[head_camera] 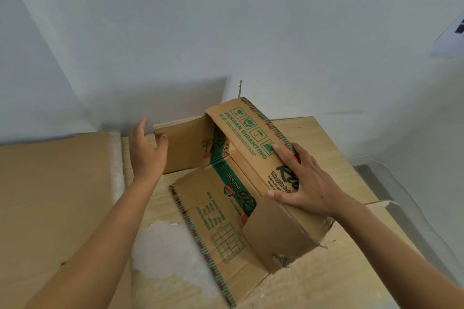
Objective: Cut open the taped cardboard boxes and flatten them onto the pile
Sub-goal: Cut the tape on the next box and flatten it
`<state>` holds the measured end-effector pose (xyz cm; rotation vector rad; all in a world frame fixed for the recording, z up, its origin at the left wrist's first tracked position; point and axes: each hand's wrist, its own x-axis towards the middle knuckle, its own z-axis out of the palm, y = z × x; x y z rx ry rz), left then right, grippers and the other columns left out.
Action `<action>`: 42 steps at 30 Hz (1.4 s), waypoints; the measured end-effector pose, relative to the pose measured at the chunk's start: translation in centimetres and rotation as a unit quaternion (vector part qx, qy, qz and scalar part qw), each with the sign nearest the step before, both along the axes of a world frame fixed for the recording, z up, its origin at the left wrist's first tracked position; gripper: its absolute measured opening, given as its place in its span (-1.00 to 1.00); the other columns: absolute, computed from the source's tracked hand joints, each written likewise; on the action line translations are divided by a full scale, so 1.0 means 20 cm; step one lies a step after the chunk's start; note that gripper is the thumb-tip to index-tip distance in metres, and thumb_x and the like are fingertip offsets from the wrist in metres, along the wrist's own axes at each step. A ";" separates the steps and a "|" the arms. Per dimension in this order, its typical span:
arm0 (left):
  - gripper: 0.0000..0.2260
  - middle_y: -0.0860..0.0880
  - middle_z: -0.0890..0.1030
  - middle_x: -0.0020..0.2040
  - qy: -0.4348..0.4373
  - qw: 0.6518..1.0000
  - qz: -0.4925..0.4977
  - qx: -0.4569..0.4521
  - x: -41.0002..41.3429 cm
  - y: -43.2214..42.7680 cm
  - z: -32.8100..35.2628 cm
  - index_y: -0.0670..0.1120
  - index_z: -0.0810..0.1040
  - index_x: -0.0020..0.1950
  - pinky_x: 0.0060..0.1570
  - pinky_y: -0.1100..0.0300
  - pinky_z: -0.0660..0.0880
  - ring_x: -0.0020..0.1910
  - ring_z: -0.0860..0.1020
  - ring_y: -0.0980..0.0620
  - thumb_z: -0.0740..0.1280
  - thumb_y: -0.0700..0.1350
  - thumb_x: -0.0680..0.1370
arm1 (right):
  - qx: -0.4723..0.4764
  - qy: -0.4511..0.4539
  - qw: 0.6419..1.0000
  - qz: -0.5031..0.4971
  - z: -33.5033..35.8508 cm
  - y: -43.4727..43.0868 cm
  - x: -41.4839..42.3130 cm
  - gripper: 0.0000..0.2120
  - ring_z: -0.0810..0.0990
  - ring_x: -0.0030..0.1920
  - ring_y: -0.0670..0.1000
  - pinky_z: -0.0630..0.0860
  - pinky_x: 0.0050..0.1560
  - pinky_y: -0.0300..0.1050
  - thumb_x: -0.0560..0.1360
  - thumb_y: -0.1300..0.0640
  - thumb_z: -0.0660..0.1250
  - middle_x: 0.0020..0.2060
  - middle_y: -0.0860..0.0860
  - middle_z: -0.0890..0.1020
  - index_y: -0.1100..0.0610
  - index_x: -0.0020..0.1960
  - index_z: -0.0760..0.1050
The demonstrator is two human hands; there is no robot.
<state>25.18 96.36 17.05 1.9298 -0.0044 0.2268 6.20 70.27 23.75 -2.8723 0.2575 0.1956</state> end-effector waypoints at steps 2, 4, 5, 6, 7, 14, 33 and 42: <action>-0.61 -0.06 0.42 0.22 -0.052 0.998 0.018 0.000 -0.11 0.00 -0.01 -0.13 0.40 0.36 0.19 0.17 0.35 0.23 0.43 -0.03 0.34 -0.24 0.53 | 0.000 -0.001 1.000 0.001 0.00 0.00 0.00 -0.02 0.12 0.46 0.09 0.31 0.33 0.07 0.16 -0.62 0.00 0.49 -0.08 -0.08 -0.33 0.47 -0.24; -0.71 0.01 0.41 0.09 -0.111 0.994 0.019 0.009 -0.26 -0.04 0.00 -0.14 0.46 0.23 0.13 0.14 0.38 0.13 0.42 -0.01 0.34 -0.26 0.52 | 0.004 -0.001 1.000 0.000 0.01 0.00 0.00 -0.03 0.12 0.46 0.10 0.31 0.33 0.08 0.19 -0.62 0.04 0.50 -0.07 -0.08 -0.31 0.48 -0.21; -0.75 0.03 0.42 0.07 -0.135 0.991 0.003 0.014 -0.34 -0.08 0.00 -0.13 0.47 0.18 0.12 0.16 0.39 0.10 0.41 0.01 0.34 -0.25 0.51 | 0.009 -0.001 1.000 0.000 0.01 0.00 0.00 -0.03 0.12 0.46 0.10 0.31 0.32 0.09 0.22 -0.62 0.08 0.50 -0.06 -0.08 -0.30 0.49 -0.20; -0.78 0.05 0.43 0.06 -0.152 0.988 -0.025 0.019 -0.43 -0.12 0.00 -0.11 0.47 0.15 0.12 0.21 0.37 0.10 0.39 0.05 0.34 -0.23 0.51 | 0.014 0.002 1.000 -0.001 0.02 0.00 0.00 -0.04 0.12 0.46 0.11 0.31 0.32 0.10 0.24 -0.59 0.11 0.50 -0.06 -0.08 -0.29 0.49 -0.19; -0.79 0.07 0.44 0.06 -0.165 0.984 -0.055 0.027 -0.51 -0.16 0.00 -0.09 0.47 0.14 0.13 0.27 0.34 0.12 0.37 0.09 0.33 -0.18 0.51 | 0.018 0.004 1.000 -0.001 0.02 0.00 0.00 -0.05 0.11 0.46 0.11 0.30 0.33 0.11 0.24 -0.56 0.13 0.50 -0.06 -0.08 -0.28 0.50 -0.18; -0.85 0.14 0.49 0.04 -0.155 0.948 -0.277 0.009 -0.80 -0.38 0.09 0.00 0.52 0.07 0.09 0.22 0.45 0.09 0.47 0.16 0.34 -0.10 0.51 | 0.025 0.029 0.999 0.021 0.07 -0.06 0.03 -0.07 0.13 0.49 0.09 0.22 0.41 0.06 0.26 -0.55 0.05 0.53 -0.03 -0.09 -0.25 0.52 -0.18; -0.93 -0.01 0.70 -0.14 0.145 0.918 -0.367 -0.035 -0.93 -0.10 0.20 -0.09 0.66 -0.07 -0.13 0.33 0.52 -0.13 0.65 0.11 0.44 -0.22 0.47 | 0.089 -0.079 0.993 -0.002 0.09 -0.07 0.03 -0.11 0.47 0.24 0.02 0.46 0.17 0.01 0.35 -0.37 0.33 0.37 -0.02 0.35 -0.02 0.51 0.06; -0.77 -0.15 0.69 -0.03 0.295 0.818 -0.495 0.007 -0.95 0.06 0.33 -0.20 0.60 0.06 0.01 0.12 0.60 -0.05 0.66 -0.07 0.45 -0.18 0.44 | 0.048 -0.082 0.995 -0.024 0.10 0.01 0.02 -0.03 0.47 0.26 0.08 0.47 0.12 0.04 0.33 -0.40 0.30 0.40 0.02 0.32 0.02 0.53 -0.01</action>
